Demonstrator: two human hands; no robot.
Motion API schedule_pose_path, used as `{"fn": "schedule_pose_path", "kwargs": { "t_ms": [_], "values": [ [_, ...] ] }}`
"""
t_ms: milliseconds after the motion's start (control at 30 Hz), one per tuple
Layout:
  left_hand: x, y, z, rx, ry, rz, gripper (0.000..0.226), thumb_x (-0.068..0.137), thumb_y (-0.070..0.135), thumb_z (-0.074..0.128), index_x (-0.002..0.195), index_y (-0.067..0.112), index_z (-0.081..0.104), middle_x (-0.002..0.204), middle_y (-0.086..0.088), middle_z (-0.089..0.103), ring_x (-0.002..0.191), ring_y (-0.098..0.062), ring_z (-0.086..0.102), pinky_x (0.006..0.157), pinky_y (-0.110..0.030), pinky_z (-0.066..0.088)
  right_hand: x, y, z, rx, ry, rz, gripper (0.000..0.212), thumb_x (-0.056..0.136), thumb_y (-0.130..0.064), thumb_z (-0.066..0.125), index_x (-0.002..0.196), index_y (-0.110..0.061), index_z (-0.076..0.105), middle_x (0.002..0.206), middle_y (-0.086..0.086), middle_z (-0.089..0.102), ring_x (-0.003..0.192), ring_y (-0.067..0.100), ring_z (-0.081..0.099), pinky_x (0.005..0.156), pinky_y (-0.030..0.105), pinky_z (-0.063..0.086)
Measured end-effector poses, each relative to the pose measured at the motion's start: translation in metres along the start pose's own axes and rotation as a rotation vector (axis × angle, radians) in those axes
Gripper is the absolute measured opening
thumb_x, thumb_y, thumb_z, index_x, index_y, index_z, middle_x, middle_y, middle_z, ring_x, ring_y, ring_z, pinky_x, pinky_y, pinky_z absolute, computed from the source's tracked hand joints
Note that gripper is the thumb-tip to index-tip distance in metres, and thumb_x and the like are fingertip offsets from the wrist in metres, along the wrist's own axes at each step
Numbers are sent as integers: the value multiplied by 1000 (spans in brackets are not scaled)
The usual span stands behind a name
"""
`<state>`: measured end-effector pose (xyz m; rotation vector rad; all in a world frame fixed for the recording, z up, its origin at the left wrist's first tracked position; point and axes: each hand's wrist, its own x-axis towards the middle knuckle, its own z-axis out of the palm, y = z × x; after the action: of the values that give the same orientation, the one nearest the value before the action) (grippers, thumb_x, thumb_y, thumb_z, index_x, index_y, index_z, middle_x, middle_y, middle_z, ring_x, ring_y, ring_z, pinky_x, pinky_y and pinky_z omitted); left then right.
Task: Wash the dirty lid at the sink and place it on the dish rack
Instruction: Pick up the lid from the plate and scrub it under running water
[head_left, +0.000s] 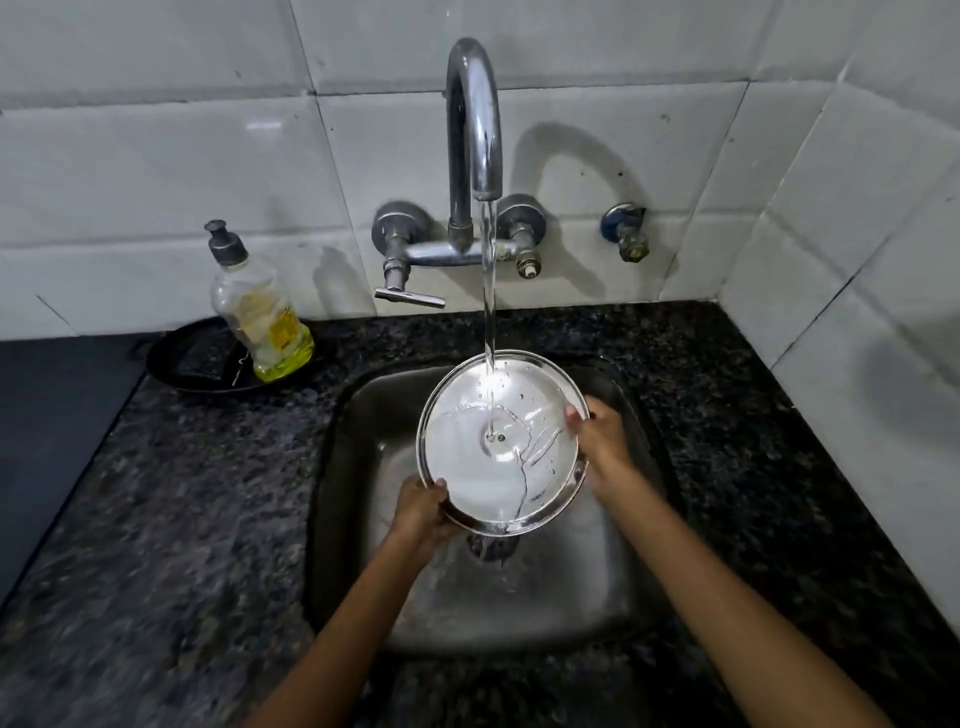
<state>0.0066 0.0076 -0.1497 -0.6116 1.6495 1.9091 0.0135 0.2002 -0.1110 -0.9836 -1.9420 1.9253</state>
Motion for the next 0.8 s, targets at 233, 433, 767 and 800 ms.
{"fn": "schedule_pose_path", "kwargs": {
  "t_ms": [233,433,767,800],
  "values": [
    [-12,13,-20,-32,76,166,22,90,-7,39,84,10,53,49,-2,60,34,-7,57,37,-27,53,-39,43,11,-1117,-33,-611,60,84,-38,50,138,-14,36,154,16,25,143,37,14,113,54,-2],
    [-27,22,-17,89,33,305,25,88,-6,43,96,9,61,73,-7,65,48,-10,63,41,-26,53,-45,30,72,-1132,-459,-857,66,85,-53,15,146,-27,13,159,0,3,146,23,-6,113,60,-3],
    [8,7,-38,-269,183,107,32,88,-6,37,81,16,59,40,7,62,34,-7,57,35,-20,49,-20,13,20,-1452,-333,-1106,68,83,-58,27,118,-10,61,130,14,59,128,31,48,111,53,3],
    [12,5,-36,-322,195,59,34,87,-8,35,76,13,59,41,4,62,35,-11,57,34,-21,48,-26,10,17,-1467,-384,-1226,65,83,-58,29,108,-12,66,118,11,67,120,30,55,111,57,9]
  ]
}}
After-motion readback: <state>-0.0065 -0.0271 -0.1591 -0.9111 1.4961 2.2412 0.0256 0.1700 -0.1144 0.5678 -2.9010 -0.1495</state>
